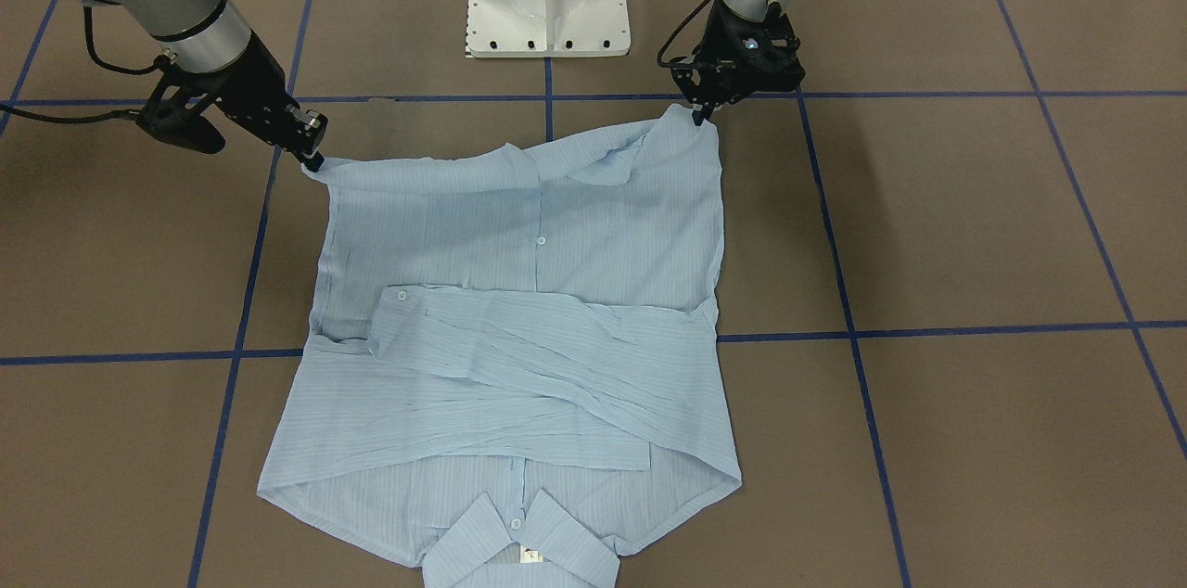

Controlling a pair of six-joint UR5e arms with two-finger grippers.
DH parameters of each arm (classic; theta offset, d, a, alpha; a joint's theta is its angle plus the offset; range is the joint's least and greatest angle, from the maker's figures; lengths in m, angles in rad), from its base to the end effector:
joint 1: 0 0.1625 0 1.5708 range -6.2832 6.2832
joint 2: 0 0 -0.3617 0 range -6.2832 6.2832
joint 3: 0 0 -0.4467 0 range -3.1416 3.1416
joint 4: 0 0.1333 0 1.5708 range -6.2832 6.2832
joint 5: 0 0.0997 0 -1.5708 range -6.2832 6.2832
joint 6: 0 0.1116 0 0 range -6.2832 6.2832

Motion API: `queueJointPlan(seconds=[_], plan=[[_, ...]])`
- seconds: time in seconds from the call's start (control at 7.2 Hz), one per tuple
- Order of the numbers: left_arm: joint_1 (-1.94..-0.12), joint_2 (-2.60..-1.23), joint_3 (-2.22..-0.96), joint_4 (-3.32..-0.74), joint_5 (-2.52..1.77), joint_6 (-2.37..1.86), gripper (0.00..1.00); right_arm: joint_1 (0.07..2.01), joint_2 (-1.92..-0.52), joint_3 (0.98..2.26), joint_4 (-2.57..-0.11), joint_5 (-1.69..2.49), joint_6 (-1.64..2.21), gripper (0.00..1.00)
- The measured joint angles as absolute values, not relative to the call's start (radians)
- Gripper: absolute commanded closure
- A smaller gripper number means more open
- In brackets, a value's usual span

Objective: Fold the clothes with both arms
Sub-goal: 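Fold the hem over the shirt body up to the collar with both grippers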

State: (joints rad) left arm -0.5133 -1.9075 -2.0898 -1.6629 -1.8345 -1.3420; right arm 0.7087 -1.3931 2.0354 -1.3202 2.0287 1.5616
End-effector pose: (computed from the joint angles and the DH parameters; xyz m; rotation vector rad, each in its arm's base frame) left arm 0.4350 -0.3648 0.1485 0.1146 0.9665 -0.1368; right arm -0.3721 -0.4296 0.2360 -0.0923 -0.9777 0.4387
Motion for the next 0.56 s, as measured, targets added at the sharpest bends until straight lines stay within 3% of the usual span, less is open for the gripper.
queueJointPlan(seconds=[0.28, 0.56], plan=[[-0.629, -1.999, -1.997, -1.67, -1.857, -1.265, 1.0, 0.791, -1.314, 1.965, -1.323, 2.066, 1.555, 1.0], [-0.73, -2.105, -1.802, -1.744, -1.868, -1.195, 1.0, 0.909, -1.225, 1.84, -1.323, 2.141, 1.481, 1.0]])
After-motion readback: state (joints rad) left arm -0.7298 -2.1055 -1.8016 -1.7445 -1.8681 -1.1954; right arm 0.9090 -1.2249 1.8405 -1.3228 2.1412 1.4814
